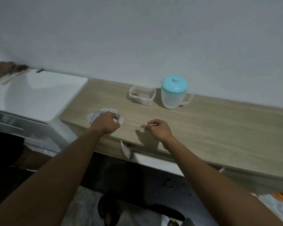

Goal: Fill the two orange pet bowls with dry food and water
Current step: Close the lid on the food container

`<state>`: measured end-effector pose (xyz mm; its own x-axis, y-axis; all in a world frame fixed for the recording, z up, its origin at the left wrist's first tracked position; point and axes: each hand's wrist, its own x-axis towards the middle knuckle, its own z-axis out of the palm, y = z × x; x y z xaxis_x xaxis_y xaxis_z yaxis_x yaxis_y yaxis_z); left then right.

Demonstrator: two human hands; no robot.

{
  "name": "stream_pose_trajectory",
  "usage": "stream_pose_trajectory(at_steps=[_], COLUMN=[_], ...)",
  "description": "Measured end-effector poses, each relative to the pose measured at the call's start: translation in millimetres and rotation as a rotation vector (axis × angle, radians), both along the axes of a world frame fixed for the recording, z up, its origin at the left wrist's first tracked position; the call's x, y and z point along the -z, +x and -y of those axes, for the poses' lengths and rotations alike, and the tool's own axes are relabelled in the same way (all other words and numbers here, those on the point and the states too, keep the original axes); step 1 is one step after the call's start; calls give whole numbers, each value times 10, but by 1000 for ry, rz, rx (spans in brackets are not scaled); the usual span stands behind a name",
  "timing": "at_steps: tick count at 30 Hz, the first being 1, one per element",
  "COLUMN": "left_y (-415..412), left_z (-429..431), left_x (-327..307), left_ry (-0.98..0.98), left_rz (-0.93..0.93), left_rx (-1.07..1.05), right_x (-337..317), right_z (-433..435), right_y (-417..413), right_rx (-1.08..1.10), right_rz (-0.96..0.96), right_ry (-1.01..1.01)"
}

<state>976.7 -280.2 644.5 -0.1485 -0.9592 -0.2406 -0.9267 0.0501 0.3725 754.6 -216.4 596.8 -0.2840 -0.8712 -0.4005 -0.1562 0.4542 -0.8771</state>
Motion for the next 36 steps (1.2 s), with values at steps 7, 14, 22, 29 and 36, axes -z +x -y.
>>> stream_pose_trajectory(at_steps=[7, 14, 22, 29, 36], left_y=[885, 1243, 1231, 680, 128], left_z=[875, 1420, 1851, 1992, 2117], left_x=[383, 520, 522, 15, -101], left_ry=[37, 151, 335, 339, 469], left_rz=[6, 71, -353, -906, -1152], left_rx=[5, 63, -54, -45, -129], right_x=[293, 388, 175, -463, -660], right_z=[621, 1064, 1047, 1182, 1307], right_y=[815, 1502, 1368, 905, 526], right_rx=[83, 214, 445, 635, 753], right_rz=[-26, -185, 13, 152, 360], right_ry=[143, 193, 191, -160, -283])
